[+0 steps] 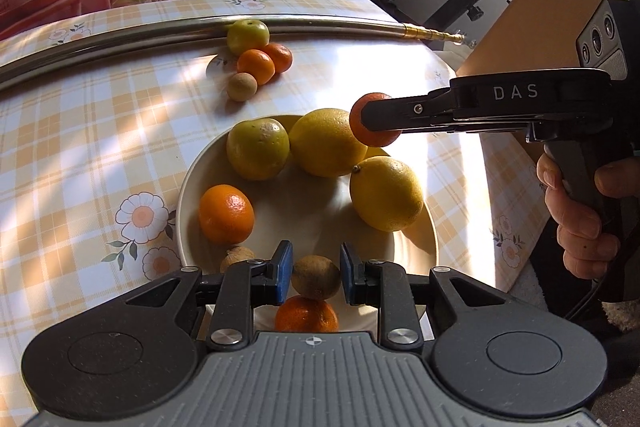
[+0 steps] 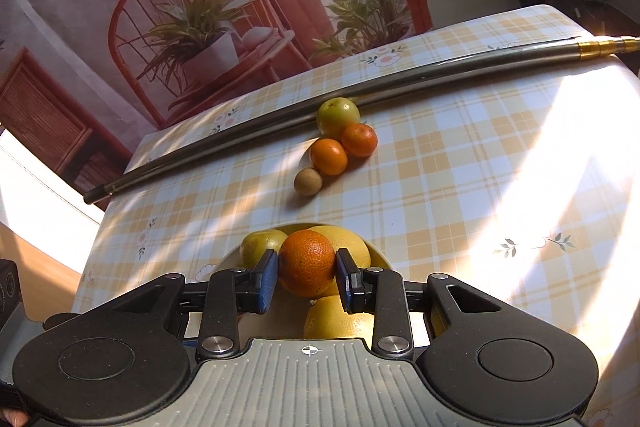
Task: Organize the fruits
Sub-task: 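Carry the kiwi and mandarin over the white plate with both tools, then lower the kiwi and mandarin into the plate and open both tools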
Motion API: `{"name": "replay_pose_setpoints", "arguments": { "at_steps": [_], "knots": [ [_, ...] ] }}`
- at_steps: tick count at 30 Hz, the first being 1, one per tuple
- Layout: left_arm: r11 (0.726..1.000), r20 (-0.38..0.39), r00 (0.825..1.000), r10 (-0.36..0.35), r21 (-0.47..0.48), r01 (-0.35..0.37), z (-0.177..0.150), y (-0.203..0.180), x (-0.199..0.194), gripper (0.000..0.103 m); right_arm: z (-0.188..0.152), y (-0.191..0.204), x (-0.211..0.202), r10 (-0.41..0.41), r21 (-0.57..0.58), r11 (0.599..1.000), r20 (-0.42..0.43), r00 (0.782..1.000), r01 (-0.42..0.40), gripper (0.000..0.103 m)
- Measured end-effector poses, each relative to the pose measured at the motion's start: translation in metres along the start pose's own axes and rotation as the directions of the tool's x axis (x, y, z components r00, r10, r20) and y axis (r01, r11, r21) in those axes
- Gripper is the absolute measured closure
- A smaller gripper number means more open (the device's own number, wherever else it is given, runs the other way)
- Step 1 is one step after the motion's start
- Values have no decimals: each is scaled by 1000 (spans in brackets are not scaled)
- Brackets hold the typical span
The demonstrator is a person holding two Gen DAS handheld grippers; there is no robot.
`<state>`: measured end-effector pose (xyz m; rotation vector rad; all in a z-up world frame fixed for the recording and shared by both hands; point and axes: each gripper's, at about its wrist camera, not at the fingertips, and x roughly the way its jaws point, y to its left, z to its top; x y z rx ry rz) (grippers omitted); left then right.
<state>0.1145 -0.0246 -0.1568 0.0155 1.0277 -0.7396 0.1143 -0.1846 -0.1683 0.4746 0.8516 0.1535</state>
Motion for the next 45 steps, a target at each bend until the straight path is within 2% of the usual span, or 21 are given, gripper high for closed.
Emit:
{"name": "replay_pose_setpoints", "arguments": {
  "at_steps": [6,16,29,36,40,45],
  "knots": [
    [998,18,999,35,-44,-34,-1,11,-8,76,-3,11,2,19,-41,999,-13,1000,-20,75],
    [988,36,999,41,-151,-35,-2,31,-12,76,-8,12,8,19,-46,999,-38,999,-21,75],
    [978,74,994,81,-200,-65,0,41,-13,76,-13,18,17,19,-76,997,-70,997,-25,74],
    [975,135,979,154,-181,-129,3,34,-24,77,-15,42,39,-20,-214,977,-125,992,-7,74],
    [969,152,968,202,-177,-174,4,32,-28,77,-18,52,53,-74,-265,964,-139,988,35,74],
    [964,160,966,205,-204,-171,1,36,-32,77,-24,59,59,-113,-322,945,-133,985,65,74]
  ]
}}
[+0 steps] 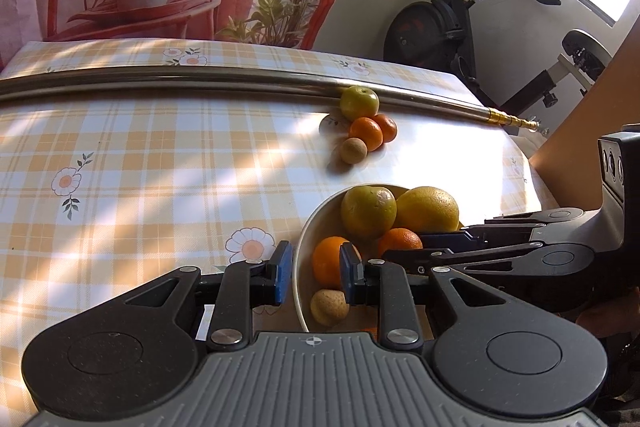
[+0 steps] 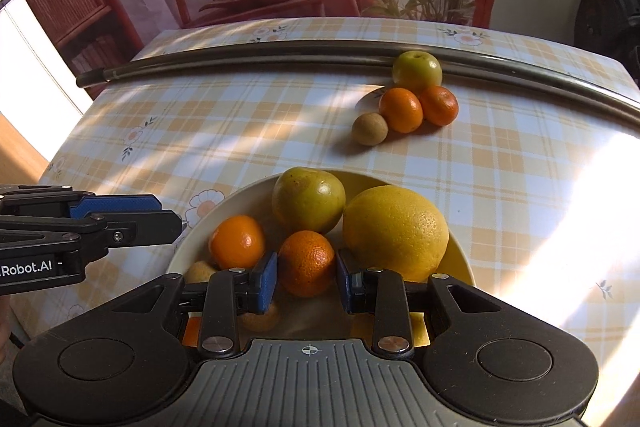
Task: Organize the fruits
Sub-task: 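Lower the kiwi and mandarin into the plate and open both tools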
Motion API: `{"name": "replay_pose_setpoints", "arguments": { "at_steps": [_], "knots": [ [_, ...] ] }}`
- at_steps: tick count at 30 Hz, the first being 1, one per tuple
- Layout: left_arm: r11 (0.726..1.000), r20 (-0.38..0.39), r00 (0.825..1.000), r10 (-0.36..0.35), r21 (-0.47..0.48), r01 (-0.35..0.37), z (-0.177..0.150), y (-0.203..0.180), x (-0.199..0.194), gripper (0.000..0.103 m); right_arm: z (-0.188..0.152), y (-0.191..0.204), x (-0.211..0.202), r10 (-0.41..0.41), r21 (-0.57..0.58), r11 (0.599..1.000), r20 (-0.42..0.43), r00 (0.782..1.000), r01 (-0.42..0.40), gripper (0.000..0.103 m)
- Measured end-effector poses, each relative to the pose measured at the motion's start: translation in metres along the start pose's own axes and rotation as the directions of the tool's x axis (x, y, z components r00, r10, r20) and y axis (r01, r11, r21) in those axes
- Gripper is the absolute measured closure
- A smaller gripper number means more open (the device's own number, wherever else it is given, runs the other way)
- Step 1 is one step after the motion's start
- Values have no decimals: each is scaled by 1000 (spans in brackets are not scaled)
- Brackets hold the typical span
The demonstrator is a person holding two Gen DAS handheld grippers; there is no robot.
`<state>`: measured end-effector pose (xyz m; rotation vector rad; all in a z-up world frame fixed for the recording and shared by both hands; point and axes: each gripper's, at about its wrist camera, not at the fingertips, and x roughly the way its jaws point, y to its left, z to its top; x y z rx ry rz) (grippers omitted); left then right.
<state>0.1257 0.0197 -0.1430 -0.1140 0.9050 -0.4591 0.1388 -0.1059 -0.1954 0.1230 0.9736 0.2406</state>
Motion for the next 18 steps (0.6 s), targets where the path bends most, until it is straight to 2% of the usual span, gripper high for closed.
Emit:
{"name": "replay_pose_setpoints", "arguments": {
  "at_steps": [10,18],
  "knots": [
    [1000,-3,1000,0,-23,0,-5,2,0,77,0,-7,-4,23,39,999,15,1000,-23,75],
    [998,5,1000,11,-64,-11,-11,9,-5,77,2,-15,-26,30,70,997,78,997,-35,75]
  ]
}}
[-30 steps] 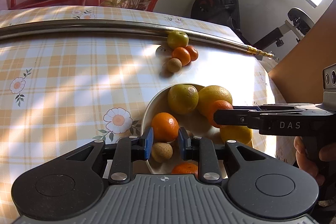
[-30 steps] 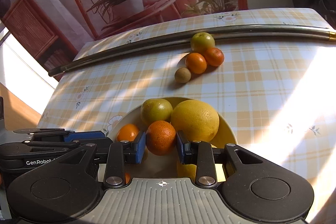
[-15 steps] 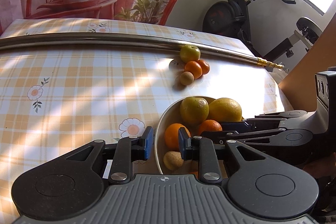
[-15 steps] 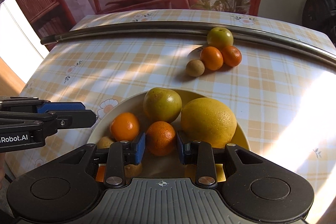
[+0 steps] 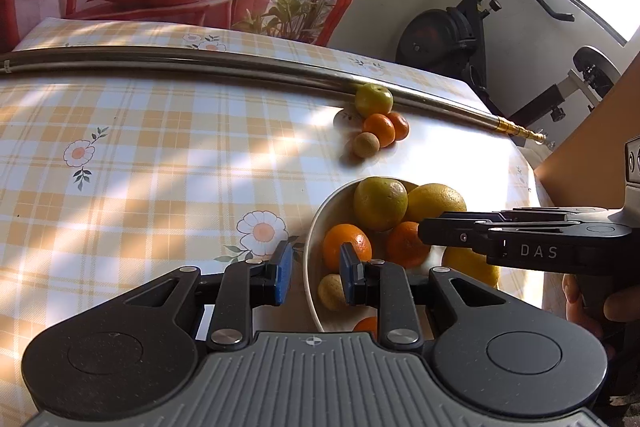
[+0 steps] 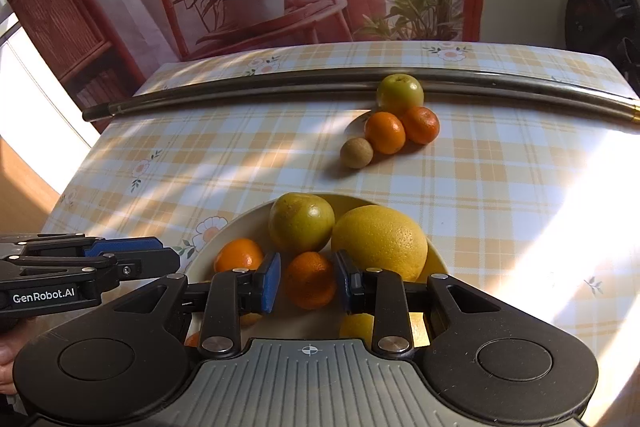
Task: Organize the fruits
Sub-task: 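Lower the kiwi and mandarin into the plate and open both tools, then grasp the last brown kiwi with the left tool while the right tool approaches the green apple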
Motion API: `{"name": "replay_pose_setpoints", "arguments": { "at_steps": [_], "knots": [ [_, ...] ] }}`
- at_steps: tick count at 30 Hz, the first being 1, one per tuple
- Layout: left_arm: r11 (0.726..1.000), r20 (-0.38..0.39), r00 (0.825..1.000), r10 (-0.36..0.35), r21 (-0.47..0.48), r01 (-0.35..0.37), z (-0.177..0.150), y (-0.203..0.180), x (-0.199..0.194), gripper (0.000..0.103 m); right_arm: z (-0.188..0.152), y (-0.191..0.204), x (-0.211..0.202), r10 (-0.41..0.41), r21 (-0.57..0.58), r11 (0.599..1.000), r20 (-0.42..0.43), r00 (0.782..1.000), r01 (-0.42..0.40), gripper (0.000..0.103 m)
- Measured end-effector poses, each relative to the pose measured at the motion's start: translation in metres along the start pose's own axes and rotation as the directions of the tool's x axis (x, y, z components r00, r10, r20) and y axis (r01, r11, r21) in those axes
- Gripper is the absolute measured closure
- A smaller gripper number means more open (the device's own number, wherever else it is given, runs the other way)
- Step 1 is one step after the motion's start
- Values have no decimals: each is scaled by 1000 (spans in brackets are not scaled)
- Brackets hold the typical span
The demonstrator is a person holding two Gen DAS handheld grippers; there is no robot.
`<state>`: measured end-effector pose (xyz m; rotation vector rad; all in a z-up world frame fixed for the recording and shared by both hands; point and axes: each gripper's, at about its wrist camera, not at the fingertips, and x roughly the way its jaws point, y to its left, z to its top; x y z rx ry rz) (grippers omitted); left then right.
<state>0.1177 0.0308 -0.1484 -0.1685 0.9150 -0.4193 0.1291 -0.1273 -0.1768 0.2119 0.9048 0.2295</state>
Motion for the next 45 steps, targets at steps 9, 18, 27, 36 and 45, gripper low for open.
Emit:
{"name": "replay_pose_setpoints", "arguments": {
  "at_steps": [9,18,27,36,45],
  "knots": [
    [1000,9,1000,12,24,-12,9,-1,-3,77,11,-31,-29,-48,69,997,85,995,42,75],
    [992,108,993,45,111,-57,47,-9,-20,77,25,-58,-56,-103,121,989,186,977,81,75],
    [987,115,992,55,144,-71,62,-12,-17,77,24,-69,-53,-116,152,984,179,977,89,75],
    [979,81,997,-8,203,-9,77,-30,6,77,32,-74,-51,-131,163,982,193,972,100,75],
    [956,4,995,-98,278,93,90,-51,53,76,39,-92,-35,-138,189,977,176,975,104,75]
  ]
}}
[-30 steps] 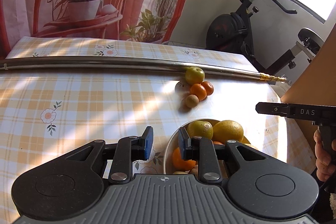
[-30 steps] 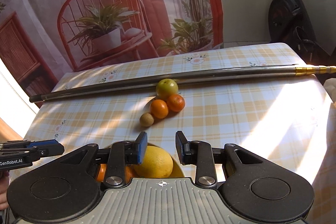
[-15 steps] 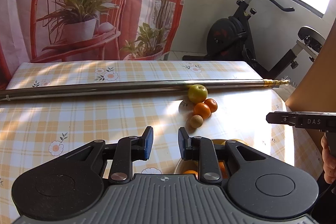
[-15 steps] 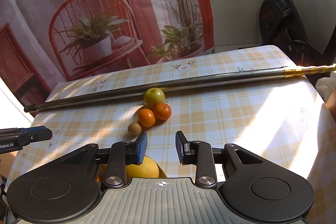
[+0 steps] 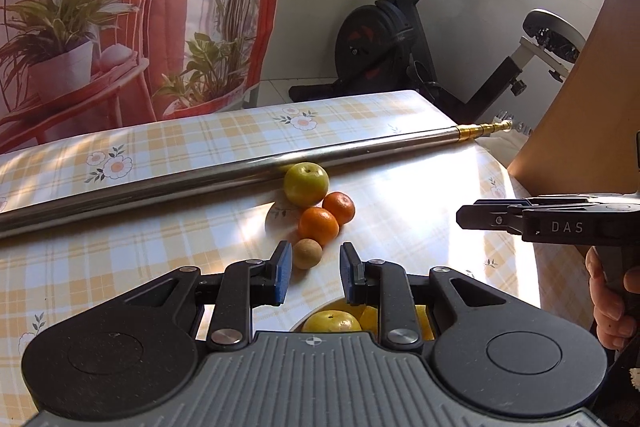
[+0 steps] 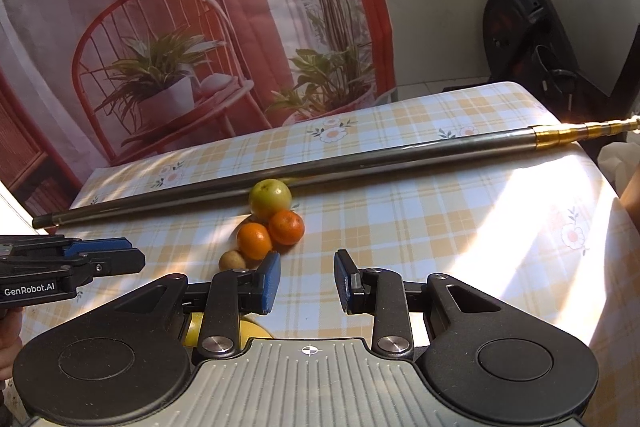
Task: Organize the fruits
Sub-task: 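Grasp the last brown kiwi with the left tool while the right tool approaches the green apple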
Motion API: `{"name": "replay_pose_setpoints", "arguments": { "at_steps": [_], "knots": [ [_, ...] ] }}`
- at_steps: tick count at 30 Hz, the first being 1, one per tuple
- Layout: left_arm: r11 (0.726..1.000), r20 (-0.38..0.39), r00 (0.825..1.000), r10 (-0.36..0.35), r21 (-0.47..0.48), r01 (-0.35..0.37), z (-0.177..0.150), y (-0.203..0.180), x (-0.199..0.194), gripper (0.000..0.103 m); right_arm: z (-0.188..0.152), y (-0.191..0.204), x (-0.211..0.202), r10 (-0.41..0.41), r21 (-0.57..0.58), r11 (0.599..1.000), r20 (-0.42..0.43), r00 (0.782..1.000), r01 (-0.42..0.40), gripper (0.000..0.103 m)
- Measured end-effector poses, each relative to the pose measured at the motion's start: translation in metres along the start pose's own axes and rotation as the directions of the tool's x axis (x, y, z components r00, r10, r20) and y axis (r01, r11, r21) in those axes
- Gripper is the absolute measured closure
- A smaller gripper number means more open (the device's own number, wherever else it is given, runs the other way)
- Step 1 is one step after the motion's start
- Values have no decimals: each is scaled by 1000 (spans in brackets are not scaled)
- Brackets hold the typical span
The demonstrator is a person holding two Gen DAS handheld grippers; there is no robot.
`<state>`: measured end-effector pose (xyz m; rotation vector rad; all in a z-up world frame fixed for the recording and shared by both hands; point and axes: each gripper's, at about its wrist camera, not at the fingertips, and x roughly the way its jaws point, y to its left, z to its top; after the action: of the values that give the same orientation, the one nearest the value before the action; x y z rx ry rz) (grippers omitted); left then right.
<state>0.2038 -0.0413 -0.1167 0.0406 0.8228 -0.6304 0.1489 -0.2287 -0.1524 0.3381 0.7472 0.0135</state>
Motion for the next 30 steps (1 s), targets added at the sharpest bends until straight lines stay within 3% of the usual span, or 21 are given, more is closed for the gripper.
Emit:
{"name": "replay_pose_setpoints", "arguments": {
  "at_steps": [2,6,14,17,30],
  "knots": [
    [1000,-53,998,-25,-5,25,-2,2,22,76,0,-4,5,4,5,1000,-5,1000,-4,75],
    [998,-119,993,24,66,-16,-2,-1,53,76,0,-15,15,6,27,1000,-16,1000,-6,75],
    [997,-130,991,18,74,-8,8,0,85,76,-2,-30,23,-6,47,999,-31,999,8,75],
    [995,-139,989,51,95,-38,9,-2,93,76,-2,-32,27,-5,57,998,-36,999,7,75],
    [990,-160,985,67,134,-45,5,-2,94,75,-2,-28,33,2,55,999,-45,999,1,75]
  ]
}}
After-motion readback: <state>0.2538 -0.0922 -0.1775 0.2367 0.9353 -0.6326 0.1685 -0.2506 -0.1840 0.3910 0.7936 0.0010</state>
